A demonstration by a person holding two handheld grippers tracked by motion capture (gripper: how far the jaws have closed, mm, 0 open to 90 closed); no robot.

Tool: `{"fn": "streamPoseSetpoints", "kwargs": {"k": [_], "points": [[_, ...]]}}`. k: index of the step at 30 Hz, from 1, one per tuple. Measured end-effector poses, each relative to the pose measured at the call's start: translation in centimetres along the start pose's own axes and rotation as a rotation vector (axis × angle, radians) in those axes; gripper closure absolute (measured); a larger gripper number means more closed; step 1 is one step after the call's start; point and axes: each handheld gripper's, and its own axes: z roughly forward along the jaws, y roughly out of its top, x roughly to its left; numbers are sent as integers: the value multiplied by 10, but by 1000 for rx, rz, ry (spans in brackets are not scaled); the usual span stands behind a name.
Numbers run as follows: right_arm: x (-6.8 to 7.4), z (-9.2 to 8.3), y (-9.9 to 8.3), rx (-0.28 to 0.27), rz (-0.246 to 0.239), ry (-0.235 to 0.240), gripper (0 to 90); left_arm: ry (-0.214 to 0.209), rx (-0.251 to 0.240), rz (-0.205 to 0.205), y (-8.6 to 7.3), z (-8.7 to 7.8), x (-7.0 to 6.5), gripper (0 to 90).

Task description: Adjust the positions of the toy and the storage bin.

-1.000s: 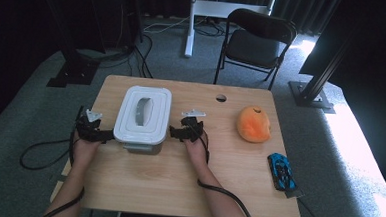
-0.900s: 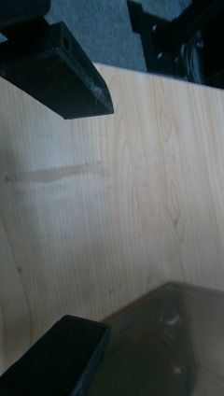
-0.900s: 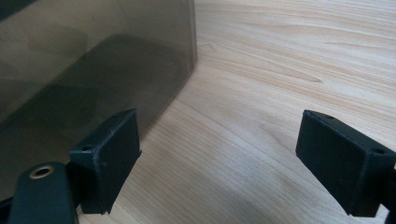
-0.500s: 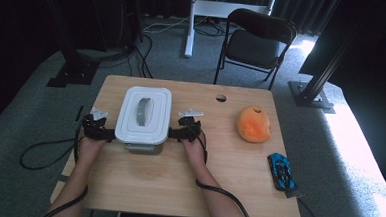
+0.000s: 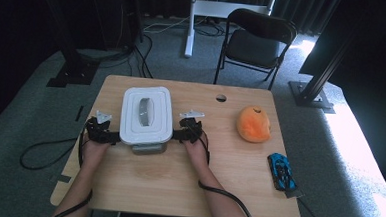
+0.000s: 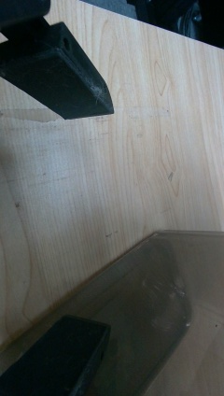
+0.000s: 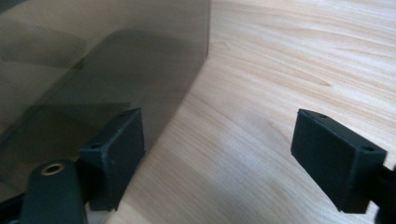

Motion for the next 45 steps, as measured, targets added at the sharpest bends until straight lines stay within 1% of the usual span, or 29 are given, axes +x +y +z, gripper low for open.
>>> {"fn": "streamPoseSetpoints", "kwargs": {"k": [2,4,6,8,11,15,19,27,31,33,37,42,45], "points": [[0,-1,0,-8,-8,0,182,3,3,1,0,0,-1,2],[-1,-3,1,0,0,14,185,2,6,3,0,0,-2,3],[-1,-4,1,-4,-7,12,189,5,10,7,0,0,-3,3],[-1,-5,1,-2,-2,21,199,4,15,9,0,0,-4,3],[0,-6,1,-5,-9,16,208,7,20,24,1,-1,-6,3],[-1,-9,0,-7,-5,19,218,5,24,36,2,-1,-9,3],[-4,-11,-1,0,4,27,229,-7,24,44,3,0,-13,3],[-13,-20,-6,2,10,13,232,-24,29,65,7,4,-25,3],[-17,-25,-8,5,4,1,234,-34,33,70,9,6,-30,3],[-19,-27,-9,3,-1,-6,235,-32,33,78,10,7,-33,3],[-25,-32,-12,7,12,1,235,-40,33,79,11,9,-38,3],[-29,-37,-14,8,3,-12,236,-48,39,96,14,11,-45,3],[-32,-41,-16,13,5,-17,236,-51,41,108,16,13,-50,3]]}}
